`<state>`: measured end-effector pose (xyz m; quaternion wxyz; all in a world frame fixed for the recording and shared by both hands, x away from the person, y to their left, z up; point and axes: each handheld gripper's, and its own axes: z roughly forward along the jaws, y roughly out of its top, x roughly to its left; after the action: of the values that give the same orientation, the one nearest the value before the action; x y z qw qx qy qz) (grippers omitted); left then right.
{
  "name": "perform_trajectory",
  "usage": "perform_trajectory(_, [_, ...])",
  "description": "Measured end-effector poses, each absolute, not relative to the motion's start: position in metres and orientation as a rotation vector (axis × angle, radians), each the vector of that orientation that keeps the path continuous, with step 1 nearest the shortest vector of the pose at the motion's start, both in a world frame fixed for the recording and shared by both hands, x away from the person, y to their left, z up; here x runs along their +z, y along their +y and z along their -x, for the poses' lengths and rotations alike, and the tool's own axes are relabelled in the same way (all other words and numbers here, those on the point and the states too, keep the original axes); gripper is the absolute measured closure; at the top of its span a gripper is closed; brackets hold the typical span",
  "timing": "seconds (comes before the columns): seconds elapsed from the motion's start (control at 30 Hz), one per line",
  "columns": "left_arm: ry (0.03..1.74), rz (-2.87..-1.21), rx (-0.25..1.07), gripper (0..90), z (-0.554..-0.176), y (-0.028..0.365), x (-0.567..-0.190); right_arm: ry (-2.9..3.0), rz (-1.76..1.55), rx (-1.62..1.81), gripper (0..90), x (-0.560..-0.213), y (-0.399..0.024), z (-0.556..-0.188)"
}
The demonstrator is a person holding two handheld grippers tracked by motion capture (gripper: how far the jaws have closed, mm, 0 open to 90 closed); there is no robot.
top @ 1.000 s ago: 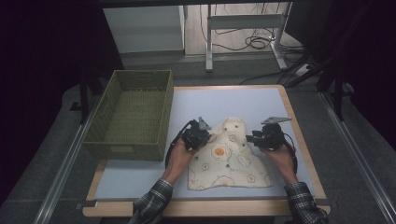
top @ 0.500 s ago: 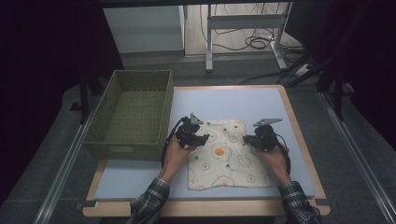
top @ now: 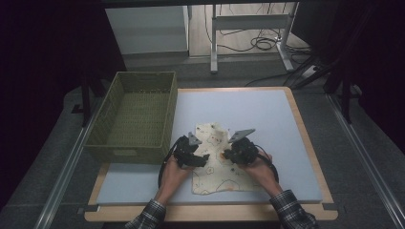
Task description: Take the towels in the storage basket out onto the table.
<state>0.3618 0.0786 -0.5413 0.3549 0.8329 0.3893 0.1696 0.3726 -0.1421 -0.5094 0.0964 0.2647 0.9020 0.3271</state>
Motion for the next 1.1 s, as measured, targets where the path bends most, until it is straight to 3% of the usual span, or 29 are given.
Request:
perform_trajectory(0.13, [1.017, -2.135, 0.377, 17.9, -0.364, 0.081, -0.544, 2.697, -0.781, 1.013, 66.0, -0.514, -0.139, -0.371])
perform_trajectory(0.43, [1.016, -2.127, 0.374, 16.5, -0.365, 0.081, -0.546, 2.584, -0.827, 1.028, 62.6, -0.483, -0.159, -0.38])
perform_trajectory(0.7, [1.012, -2.131, 0.378, 16.7, -0.365, 0.081, -0.546, 2.615, -0.841, 1.032, 55.6, -0.5, -0.136, -0.402])
perform_trajectory(0.77, [1.011, -2.133, 0.38, 16.8, -0.365, 0.081, -0.546, 2.636, -0.847, 1.014, 59.9, -0.509, -0.127, -0.407])
perform_trajectory(0.83, [1.011, -2.133, 0.381, 16.9, -0.365, 0.081, -0.546, 2.64, -0.829, 0.954, 77.0, -0.518, -0.119, -0.409])
perform_trajectory(0.9, [1.012, -2.133, 0.381, 17.0, -0.365, 0.081, -0.546, 2.637, -0.807, 0.962, 86.3, -0.519, -0.118, -0.41])
perform_trajectory(1.1, [1.018, -2.121, 0.381, 17.0, -0.364, 0.081, -0.546, 2.514, -0.835, 0.993, 87.1, -0.481, -0.147, -0.417])
